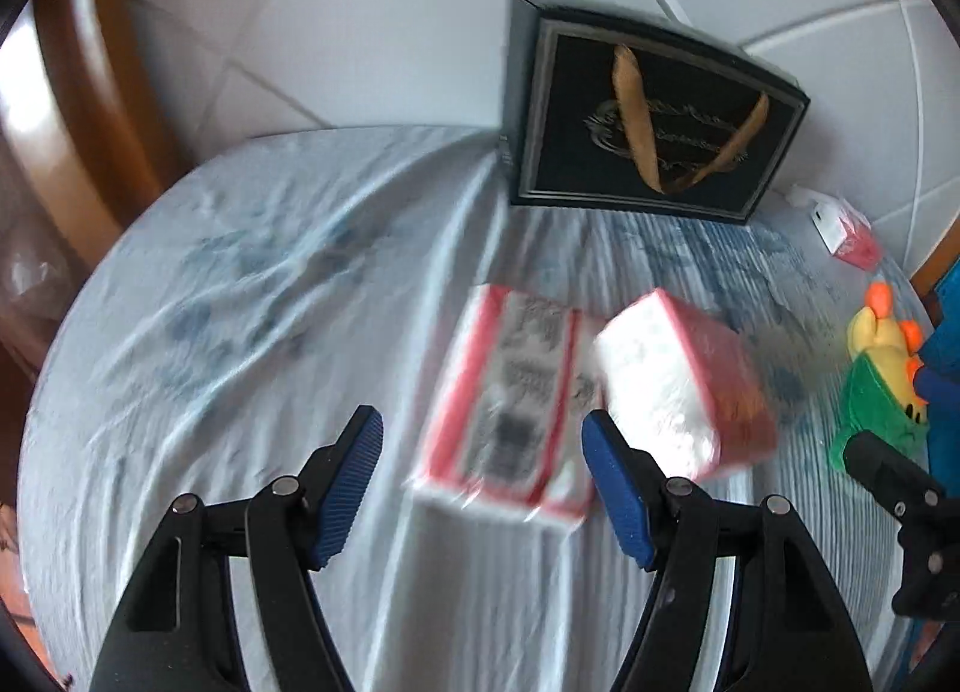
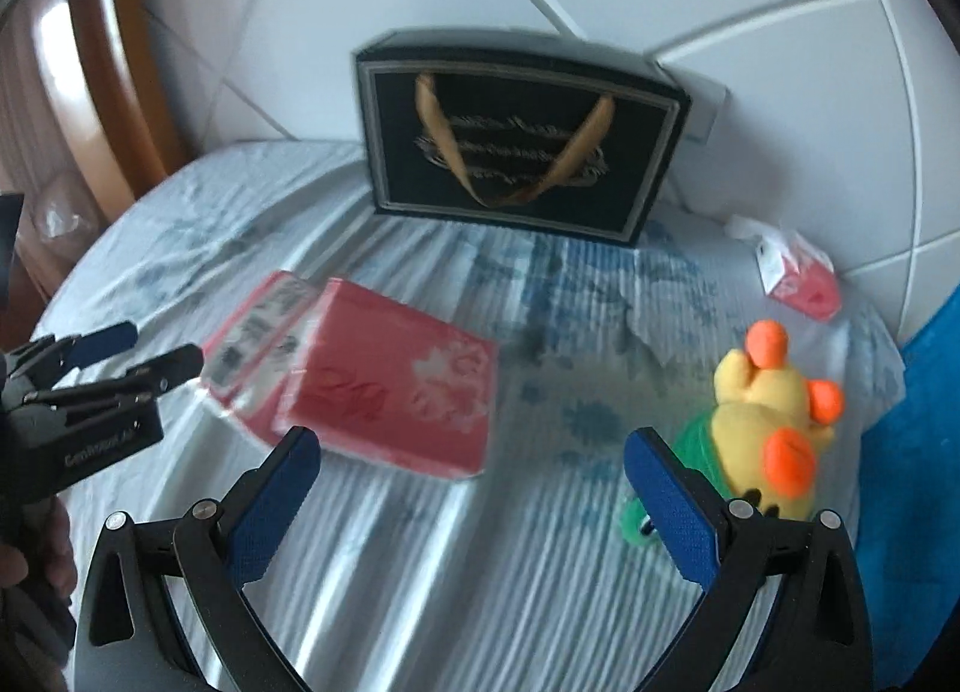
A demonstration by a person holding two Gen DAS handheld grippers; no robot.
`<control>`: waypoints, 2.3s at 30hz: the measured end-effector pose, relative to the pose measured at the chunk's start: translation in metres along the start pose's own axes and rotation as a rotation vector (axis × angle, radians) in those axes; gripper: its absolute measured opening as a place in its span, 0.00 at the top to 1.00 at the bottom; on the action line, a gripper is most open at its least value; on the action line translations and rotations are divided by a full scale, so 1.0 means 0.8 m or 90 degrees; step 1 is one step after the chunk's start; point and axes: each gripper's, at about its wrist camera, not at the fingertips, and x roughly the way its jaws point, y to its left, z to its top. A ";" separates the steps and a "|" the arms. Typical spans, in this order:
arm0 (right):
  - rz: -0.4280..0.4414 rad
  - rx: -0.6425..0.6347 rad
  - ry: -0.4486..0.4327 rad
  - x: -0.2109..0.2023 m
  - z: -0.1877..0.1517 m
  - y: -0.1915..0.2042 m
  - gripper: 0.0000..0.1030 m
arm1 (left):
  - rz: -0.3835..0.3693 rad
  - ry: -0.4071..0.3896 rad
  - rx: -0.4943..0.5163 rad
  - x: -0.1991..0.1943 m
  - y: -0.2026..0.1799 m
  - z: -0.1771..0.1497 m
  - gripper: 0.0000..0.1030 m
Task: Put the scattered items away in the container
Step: 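Grasp the white-red tissue pack with the left tool while the right tool grasps the pink tissue pack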
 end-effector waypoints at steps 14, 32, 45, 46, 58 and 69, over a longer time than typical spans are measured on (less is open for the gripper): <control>-0.034 0.056 0.030 0.007 -0.026 -0.060 0.00 | -0.104 0.048 0.124 -0.017 -0.083 -0.058 0.34; -0.014 0.045 0.121 0.111 -0.054 -0.031 0.00 | 0.023 0.047 0.097 0.061 -0.017 -0.009 0.15; 0.022 0.129 0.085 0.105 -0.015 -0.033 0.00 | 0.048 0.050 0.069 0.087 -0.022 -0.009 0.02; 0.024 0.140 0.086 0.112 -0.013 -0.030 0.00 | 0.042 0.061 0.060 0.093 -0.018 -0.007 0.02; 0.025 0.175 0.059 0.133 -0.004 -0.026 0.00 | -0.034 0.046 0.012 0.083 -0.022 -0.020 0.16; 0.029 0.188 0.047 0.161 0.004 -0.034 0.00 | -0.012 0.024 0.027 0.097 -0.040 -0.004 0.18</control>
